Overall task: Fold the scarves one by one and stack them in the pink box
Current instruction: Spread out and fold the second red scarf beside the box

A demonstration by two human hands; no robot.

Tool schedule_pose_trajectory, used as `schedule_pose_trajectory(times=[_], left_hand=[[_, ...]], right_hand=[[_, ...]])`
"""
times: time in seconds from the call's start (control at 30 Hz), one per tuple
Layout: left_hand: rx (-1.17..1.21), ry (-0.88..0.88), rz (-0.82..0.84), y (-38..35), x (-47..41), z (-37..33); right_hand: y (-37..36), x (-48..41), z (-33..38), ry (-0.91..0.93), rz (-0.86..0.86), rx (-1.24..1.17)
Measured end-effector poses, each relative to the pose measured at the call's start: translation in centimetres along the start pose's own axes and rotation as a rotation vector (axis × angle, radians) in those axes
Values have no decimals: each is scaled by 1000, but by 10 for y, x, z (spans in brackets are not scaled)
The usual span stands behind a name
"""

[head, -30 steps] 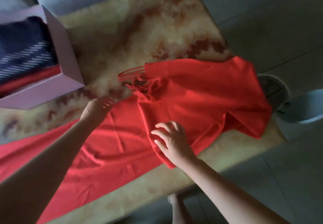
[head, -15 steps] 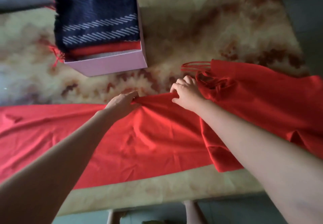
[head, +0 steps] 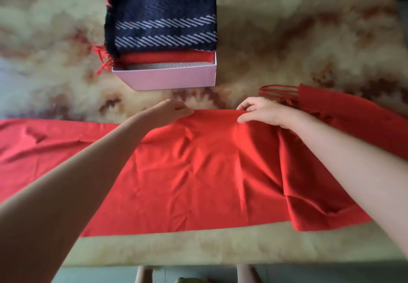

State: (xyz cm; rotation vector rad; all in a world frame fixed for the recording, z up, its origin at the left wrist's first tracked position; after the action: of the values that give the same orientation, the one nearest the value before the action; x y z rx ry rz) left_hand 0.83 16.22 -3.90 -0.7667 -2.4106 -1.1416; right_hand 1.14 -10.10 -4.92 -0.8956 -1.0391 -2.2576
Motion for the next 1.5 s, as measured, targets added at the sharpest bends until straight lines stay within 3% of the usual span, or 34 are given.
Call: schedule_pose_trajectory(times=[0.1,0.27,0.33,0.47,0.77,0.9,1.0,1.17,1.27,1.4,1.5], left_hand=[[-72,-66,21,4,0,5],[-86,-14,-367,-3,-8,7],[-179,-23,-398,-10,-13,9],[-430,-46,-271,-6,-6,41],[-485,67,-565,52,42,124],[-537,43,-512,53,45,142],[-488,138,-504,67,59,167],[-446,199,-460,89,81,209],[-376,219,-463,100,90,235],[-467,157,-503,114,106,259],[-510,121,-423,128,115,268]], right_hand=[[2,-10,-1,-1,-47,13],[5,-17,13,7,-444,171],[3,-22,15,-1,-577,285],[-7,-31,5,-22,-626,403],[-19,-24,14,48,-766,427],[-37,-17,31,42,-805,388],[-74,-8,54,197,-788,348],[-152,-19,121,434,-581,276],[-179,-35,171,449,-496,238],[-205,-57,232,367,-424,249],[-218,-71,261,311,-390,306]])
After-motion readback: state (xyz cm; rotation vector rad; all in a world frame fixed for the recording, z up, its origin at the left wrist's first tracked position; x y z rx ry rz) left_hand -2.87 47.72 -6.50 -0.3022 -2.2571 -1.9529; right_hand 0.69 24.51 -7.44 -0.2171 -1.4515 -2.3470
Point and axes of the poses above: each hand's wrist, its own x-axis away from the middle knuckle, its own y-axis out of the back of the hand, z = x × y, the point moved 2 cm from there along -x, towards the middle knuckle, and after that the axes turned 5 degrees about -y, right-handed, at the moved point
